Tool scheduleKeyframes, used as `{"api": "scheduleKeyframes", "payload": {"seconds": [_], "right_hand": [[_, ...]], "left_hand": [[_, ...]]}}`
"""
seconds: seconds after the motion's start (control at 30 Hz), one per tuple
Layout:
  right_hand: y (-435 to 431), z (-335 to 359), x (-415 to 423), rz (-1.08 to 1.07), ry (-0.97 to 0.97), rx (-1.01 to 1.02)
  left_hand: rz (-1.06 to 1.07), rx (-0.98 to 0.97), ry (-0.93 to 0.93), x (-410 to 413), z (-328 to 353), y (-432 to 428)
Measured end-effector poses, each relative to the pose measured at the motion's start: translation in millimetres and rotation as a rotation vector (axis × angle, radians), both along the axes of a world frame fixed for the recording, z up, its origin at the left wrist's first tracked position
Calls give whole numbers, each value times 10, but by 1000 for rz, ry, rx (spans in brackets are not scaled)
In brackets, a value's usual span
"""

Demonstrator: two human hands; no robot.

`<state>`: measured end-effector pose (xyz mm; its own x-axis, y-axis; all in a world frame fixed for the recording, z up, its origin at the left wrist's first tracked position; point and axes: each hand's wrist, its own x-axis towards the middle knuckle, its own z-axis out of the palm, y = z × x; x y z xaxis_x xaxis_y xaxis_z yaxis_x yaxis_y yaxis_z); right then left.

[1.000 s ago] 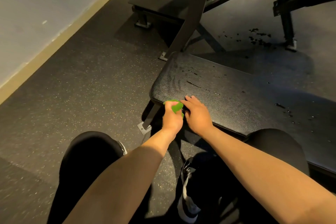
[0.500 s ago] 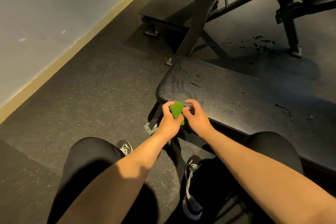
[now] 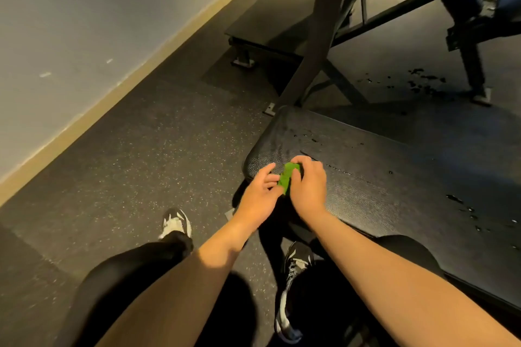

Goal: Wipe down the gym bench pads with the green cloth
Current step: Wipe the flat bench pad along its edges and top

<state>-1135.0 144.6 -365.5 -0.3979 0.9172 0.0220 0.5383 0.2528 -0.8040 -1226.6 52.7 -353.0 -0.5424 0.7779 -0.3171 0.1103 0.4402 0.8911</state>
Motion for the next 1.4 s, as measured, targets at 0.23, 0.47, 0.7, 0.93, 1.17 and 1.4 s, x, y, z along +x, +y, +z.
{"api": "scheduleKeyframes", "payload": {"seconds": [0.23, 0.47, 0.7, 0.93, 1.17, 1.4], "right_hand": [[-160, -473, -409, 258, -189, 281], [204, -447, -776, 691, -230, 341], [974, -312, -860, 392, -303, 145], [236, -99, -856, 465, -100, 111], [118, -340, -462, 773, -189, 227], [660, -345, -239, 420, -212, 147]], "left_hand": [[146, -118, 157, -545, -483, 18], [127, -88, 115, -704, -633, -19], [110, -90, 48, -788, -540, -19], [153, -90, -18, -722, -450, 1], [74, -113, 161, -609, -334, 0], [112, -194, 247, -335, -342, 87]]}}
